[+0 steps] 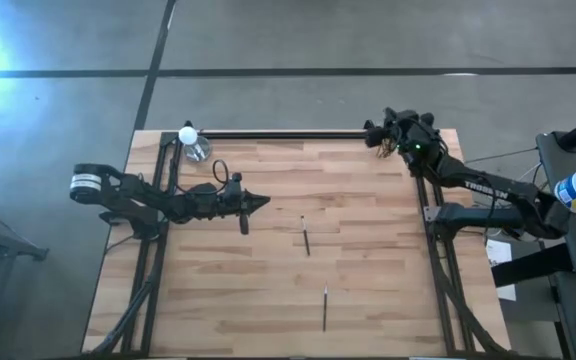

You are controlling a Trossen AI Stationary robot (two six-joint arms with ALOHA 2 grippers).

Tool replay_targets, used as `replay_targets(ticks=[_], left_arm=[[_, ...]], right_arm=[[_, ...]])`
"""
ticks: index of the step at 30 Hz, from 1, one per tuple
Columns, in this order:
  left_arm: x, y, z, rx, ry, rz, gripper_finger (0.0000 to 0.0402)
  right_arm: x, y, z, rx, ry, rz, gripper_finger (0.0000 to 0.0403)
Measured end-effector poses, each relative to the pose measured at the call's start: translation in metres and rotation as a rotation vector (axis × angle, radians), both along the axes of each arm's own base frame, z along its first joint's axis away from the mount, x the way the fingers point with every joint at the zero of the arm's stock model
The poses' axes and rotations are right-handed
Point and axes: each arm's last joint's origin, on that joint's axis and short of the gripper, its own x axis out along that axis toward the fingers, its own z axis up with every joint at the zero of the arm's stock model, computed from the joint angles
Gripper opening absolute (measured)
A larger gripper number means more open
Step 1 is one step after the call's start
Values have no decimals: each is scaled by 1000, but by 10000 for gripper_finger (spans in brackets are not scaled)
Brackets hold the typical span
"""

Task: Sort items
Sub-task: Put the black eyeshadow brush into the gold holder, then put the black foundation brush into the gold holder

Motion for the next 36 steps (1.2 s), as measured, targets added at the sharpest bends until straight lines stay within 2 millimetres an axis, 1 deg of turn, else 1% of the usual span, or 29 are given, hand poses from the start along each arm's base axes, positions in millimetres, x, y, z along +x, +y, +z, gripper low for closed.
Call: replay_targets(ticks=[4,7,15,20,22,26,31,34,36], left_arm=[[0,0,0,0,0,0,0],[0,0,0,0,0,0,0],[0,0,0,1,0,1,0],[0,0,0,-1,0,2,0],[0,0,0,-13,-2,2,0],[0,0,0,-29,-4,3,0],[0,0,0,-96,-16,7,0],[3,0,0,-156,-6,13,0],[7,1,0,-183,31,35,0]], right_arm=[[-15,-15,-20,-48,-8,-85,8],[-22,-25,-35,-27,-23,-90,8],[-24,-39,-74,94,68,-130,8],[-24,-40,-87,177,122,-132,16],[-24,-39,-87,219,144,-136,30],[-26,-36,-78,279,154,-136,69],[-29,-31,-57,334,164,-106,114],[-30,-26,-43,342,157,-11,123],[-31,-19,-35,326,138,71,114]])
